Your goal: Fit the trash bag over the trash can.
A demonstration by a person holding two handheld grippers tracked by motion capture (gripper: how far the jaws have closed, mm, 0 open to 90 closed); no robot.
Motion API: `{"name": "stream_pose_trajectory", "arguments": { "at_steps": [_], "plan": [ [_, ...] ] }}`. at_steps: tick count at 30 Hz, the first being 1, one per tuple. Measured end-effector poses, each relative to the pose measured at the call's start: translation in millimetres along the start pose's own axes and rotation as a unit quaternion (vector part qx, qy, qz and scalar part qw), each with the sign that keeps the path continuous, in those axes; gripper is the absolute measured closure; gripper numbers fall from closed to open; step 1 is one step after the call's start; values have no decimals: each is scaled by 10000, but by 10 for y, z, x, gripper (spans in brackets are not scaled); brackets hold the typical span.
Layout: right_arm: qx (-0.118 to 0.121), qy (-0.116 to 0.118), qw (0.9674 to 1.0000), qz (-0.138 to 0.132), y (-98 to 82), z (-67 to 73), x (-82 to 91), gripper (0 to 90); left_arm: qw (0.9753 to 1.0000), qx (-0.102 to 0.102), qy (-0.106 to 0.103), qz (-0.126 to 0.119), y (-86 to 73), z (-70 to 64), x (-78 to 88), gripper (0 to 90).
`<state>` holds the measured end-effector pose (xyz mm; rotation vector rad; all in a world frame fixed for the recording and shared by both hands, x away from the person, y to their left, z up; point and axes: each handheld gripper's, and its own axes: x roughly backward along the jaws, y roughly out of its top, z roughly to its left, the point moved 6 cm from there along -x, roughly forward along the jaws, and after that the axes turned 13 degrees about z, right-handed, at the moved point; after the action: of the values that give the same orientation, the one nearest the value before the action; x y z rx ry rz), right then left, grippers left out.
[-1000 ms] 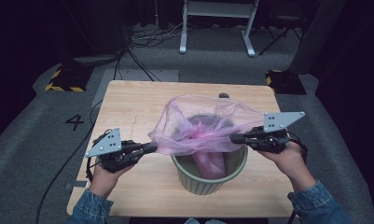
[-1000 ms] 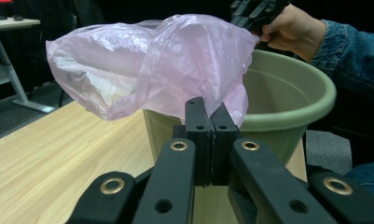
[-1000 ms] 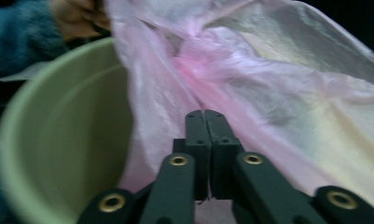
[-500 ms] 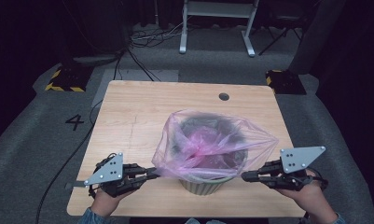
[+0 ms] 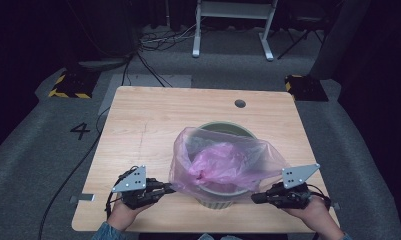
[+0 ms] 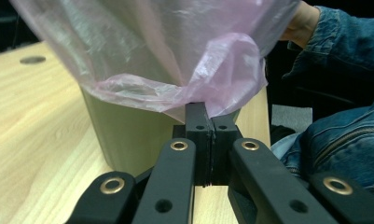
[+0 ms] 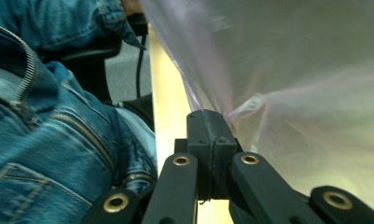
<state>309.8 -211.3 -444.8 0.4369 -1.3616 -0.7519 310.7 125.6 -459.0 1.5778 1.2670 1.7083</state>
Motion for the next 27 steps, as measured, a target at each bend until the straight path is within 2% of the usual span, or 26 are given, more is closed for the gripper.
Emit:
{"name": "stream_pose_trajectory", "arguments": {
  "at_steps": [5, 6, 7, 9, 11, 14, 18, 22, 24, 27],
  "plan": [
    [-199, 52, 9998, 45, -120, -100, -123, 899, 9999, 40, 41, 114, -39, 31, -52, 888],
    [-219, 47, 9997, 21, -132, -95, -123, 885, 9999, 72, 107, 98, -38, 28, -33, 850],
    [-241, 8, 9997, -15, -138, -92, -110, 802, 9999, 104, 108, 78, -34, 29, -10, 759],
    [-256, -34, 9996, -128, -133, -67, -50, 673, 9998, 201, -53, -70, -11, 13, 95, 570],
    [-140, -139, 9994, -268, -107, -6, 62, 613, 9995, 164, -73, -277, 8, -22, 217, 473],
    [55, -319, 9988, -377, -52, 119, 278, 559, 9990, 102, 53, -443, 25, -58, 397, 419],
    [184, -663, 9967, -440, -10, 212, 509, 552, 9983, 120, 123, -564, 2, -47, 585, 374],
    [85, -1016, 9929, -607, 5, 174, 716, 530, 9971, 258, 249, -671, -50, 15, 727, 374],
    [-109, -1169, 9900, -777, 14, 107, 807, 501, 9963, 280, 336, -741, -48, 36, 802, 374],
    [-306, -1203, 9870, -1021, 62, 15, 895, 432, 9945, 370, 500, -838, 32, 91, 869, 374]
  ]
}}
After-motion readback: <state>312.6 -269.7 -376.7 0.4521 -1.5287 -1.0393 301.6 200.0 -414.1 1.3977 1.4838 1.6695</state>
